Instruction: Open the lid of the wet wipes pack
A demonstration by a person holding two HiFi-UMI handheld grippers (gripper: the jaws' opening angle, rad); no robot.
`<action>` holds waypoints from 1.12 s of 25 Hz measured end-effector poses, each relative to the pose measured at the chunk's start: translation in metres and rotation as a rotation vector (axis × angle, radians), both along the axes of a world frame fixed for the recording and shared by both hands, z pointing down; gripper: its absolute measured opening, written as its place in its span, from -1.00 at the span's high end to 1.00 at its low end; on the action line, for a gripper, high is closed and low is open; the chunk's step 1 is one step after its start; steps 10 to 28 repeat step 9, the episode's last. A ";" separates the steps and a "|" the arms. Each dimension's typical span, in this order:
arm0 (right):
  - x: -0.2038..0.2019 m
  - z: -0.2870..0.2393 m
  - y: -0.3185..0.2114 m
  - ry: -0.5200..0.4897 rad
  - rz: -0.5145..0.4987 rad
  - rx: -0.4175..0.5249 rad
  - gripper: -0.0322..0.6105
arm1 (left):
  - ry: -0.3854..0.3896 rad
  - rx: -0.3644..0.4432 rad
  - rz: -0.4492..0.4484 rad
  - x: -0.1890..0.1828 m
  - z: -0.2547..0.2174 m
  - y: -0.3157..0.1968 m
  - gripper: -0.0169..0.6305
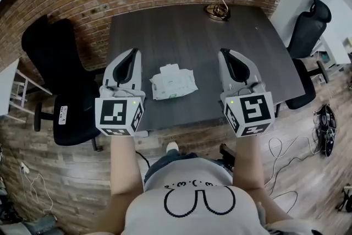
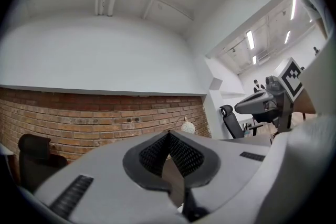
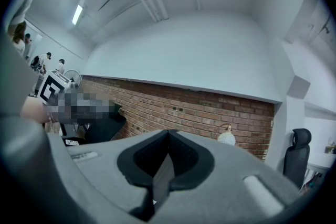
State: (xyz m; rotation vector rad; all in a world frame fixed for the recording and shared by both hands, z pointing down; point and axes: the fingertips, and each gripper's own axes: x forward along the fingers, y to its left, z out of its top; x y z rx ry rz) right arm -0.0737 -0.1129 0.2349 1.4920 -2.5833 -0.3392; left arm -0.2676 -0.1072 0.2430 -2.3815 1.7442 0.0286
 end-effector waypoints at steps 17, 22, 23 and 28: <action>-0.001 0.003 -0.004 0.010 0.000 -0.011 0.90 | -0.005 -0.011 0.019 0.006 0.003 -0.004 0.95; -0.001 0.003 -0.004 0.010 0.000 -0.011 0.90 | -0.005 -0.011 0.019 0.006 0.003 -0.004 0.95; -0.001 0.003 -0.004 0.010 0.000 -0.011 0.90 | -0.005 -0.011 0.019 0.006 0.003 -0.004 0.95; -0.001 0.003 -0.004 0.010 0.000 -0.011 0.90 | -0.005 -0.011 0.019 0.006 0.003 -0.004 0.95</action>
